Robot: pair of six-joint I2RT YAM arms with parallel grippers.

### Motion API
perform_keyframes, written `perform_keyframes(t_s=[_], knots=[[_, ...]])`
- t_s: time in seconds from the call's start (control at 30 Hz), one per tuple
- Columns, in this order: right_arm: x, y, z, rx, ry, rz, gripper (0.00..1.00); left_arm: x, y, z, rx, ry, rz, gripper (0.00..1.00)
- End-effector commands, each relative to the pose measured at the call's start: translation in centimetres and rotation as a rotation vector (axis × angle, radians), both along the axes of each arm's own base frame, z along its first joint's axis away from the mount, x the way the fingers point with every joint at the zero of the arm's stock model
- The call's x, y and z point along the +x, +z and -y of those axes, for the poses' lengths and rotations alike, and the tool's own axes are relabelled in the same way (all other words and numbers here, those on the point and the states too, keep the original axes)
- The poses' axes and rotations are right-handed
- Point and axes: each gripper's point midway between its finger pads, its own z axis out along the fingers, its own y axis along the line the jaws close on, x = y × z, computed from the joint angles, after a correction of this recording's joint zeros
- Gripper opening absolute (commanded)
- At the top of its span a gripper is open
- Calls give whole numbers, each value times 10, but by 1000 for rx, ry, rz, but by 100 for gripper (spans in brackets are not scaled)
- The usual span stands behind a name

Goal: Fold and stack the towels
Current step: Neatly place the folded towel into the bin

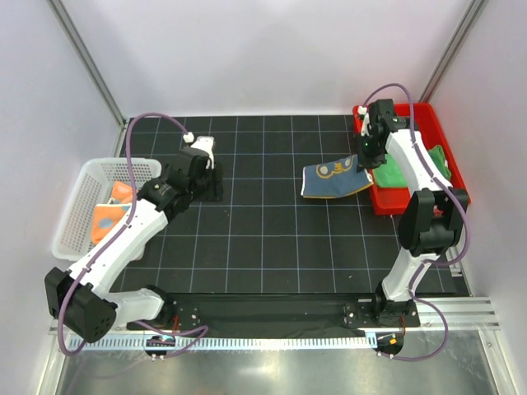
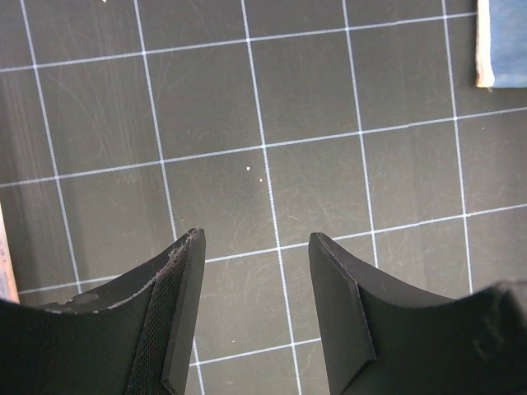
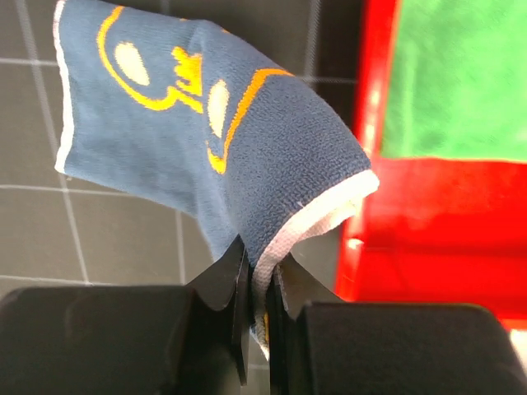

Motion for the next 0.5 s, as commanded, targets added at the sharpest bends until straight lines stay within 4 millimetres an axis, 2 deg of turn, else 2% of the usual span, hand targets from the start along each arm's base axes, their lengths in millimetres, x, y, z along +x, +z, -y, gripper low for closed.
perform_keyframes(t_s=[0.0,0.07,0.13,0.33,0.47], knots=[[-12,13,36,-38,-31,-51,1,7,2,-3,10,-2,13,57],[-13,15,49,-41,-53,-53,1,8,3,-3,6,-3,11,57],[-11,23,74,-105,-109,-39,1,10,1,-4,-10,-5,-1,57],[3,30,114,-150,-184,-31,1,9,-8,1,-24,-18,-33,57],[13,42,145,-178,-234,13,1,11,-12,-1,-5,-13,-41,57]])
